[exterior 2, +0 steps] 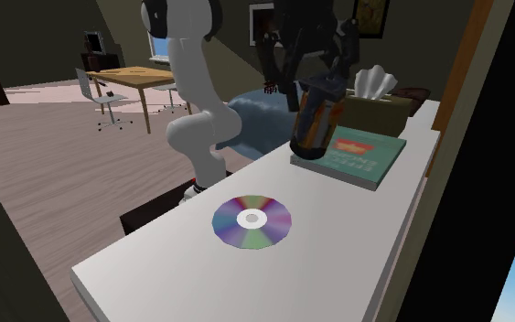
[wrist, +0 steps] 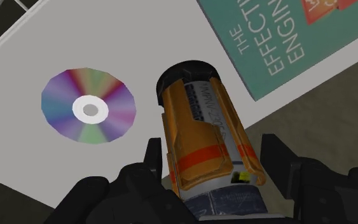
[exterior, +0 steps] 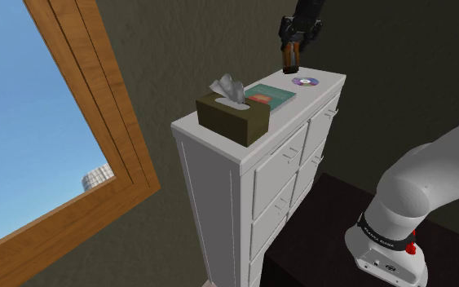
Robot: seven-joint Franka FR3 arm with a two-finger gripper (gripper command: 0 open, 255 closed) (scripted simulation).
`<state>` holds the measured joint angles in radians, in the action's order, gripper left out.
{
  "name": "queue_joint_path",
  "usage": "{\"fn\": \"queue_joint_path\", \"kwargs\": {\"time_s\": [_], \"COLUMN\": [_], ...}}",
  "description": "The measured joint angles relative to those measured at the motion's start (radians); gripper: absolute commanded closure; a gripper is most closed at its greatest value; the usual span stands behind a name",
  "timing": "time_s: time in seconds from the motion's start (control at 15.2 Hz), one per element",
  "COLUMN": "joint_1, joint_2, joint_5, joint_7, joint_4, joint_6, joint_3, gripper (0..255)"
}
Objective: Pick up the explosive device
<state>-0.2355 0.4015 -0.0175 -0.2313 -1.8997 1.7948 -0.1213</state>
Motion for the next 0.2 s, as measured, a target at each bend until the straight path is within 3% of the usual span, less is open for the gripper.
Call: {"fn": "queue_joint_path", "kwargs": {"time_s": [0.2], "joint_1": [0.001], "joint_2": [-0.011], "joint_5": [-0.001], "joint_7": [-0.001], "joint_4": [0.047], "joint_6": [-0.036], "joint_3": [0.0], "gripper": [255]}}
